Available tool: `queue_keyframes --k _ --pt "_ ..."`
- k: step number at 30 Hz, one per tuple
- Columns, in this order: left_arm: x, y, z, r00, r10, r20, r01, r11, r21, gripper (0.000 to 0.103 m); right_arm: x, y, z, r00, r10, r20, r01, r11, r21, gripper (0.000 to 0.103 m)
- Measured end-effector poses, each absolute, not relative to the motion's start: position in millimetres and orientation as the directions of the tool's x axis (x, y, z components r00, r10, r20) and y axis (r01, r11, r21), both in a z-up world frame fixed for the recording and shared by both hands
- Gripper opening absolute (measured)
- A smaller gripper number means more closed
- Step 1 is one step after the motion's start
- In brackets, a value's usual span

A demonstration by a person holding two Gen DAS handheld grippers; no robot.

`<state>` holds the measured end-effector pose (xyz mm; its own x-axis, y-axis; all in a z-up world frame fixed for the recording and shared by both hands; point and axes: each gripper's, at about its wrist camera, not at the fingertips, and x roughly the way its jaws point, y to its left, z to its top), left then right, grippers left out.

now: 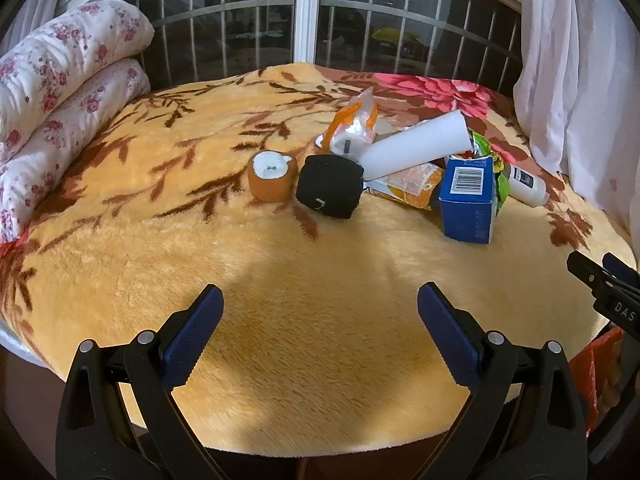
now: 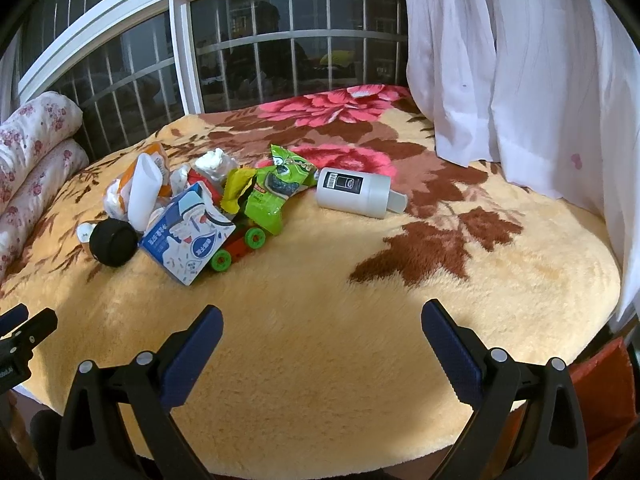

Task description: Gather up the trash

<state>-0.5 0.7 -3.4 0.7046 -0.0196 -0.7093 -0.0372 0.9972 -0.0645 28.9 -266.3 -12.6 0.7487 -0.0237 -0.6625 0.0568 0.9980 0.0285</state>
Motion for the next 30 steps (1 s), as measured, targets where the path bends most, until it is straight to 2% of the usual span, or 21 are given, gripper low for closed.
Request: queue_keyframes --k 21,30 --pt "-6 2 0 0.712 -0.018 -0.702 -0.04 0.997 -0.067 0.095 30 -265 -8 0.737 -0.005 -0.675 0.055 0.997 0.052 0.098" --pt "-4 6 4 0.712 -0.017 -0.702 -0.047 0.996 -0.072 0.095 43 -264 9 0.758 0.015 -0.652 0.044 0.996 0.074 0.098"
